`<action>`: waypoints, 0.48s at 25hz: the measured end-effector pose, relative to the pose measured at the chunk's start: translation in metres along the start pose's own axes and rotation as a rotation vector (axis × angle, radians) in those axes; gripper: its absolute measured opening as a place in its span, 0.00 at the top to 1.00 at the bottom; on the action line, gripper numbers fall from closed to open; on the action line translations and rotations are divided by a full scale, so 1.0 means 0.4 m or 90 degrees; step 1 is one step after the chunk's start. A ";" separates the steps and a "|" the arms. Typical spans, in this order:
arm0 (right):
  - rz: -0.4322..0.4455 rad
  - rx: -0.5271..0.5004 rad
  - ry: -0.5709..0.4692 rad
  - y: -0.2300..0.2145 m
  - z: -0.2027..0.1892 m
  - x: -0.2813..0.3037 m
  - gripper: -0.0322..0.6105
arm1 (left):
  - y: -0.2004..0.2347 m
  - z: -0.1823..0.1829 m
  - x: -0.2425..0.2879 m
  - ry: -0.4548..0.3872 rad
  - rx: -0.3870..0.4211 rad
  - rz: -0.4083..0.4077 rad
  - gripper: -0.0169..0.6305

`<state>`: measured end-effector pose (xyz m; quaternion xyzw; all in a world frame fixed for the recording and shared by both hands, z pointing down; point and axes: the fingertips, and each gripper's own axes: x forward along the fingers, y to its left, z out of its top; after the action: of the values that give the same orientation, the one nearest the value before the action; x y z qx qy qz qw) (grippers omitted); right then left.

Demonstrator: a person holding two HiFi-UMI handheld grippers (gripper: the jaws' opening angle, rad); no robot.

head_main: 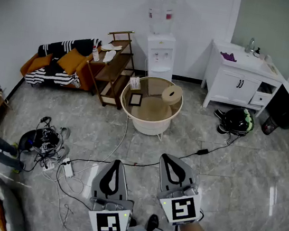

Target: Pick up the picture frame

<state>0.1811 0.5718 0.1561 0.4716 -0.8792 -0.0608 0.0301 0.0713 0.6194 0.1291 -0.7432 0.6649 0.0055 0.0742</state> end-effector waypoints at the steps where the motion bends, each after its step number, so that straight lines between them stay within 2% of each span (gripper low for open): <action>1: 0.000 0.000 -0.001 -0.002 0.002 0.000 0.93 | -0.001 0.002 0.002 0.001 0.000 0.000 0.95; 7: 0.002 -0.004 -0.004 -0.016 0.007 -0.003 0.93 | -0.006 0.008 0.011 0.003 0.001 0.005 0.95; 12: 0.020 0.031 0.001 -0.025 -0.013 -0.011 0.93 | 0.000 -0.004 0.005 0.010 0.002 0.027 0.95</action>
<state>0.1924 0.5696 0.1601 0.4581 -0.8878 -0.0389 0.0202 0.0712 0.6171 0.1306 -0.7287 0.6812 0.0001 0.0702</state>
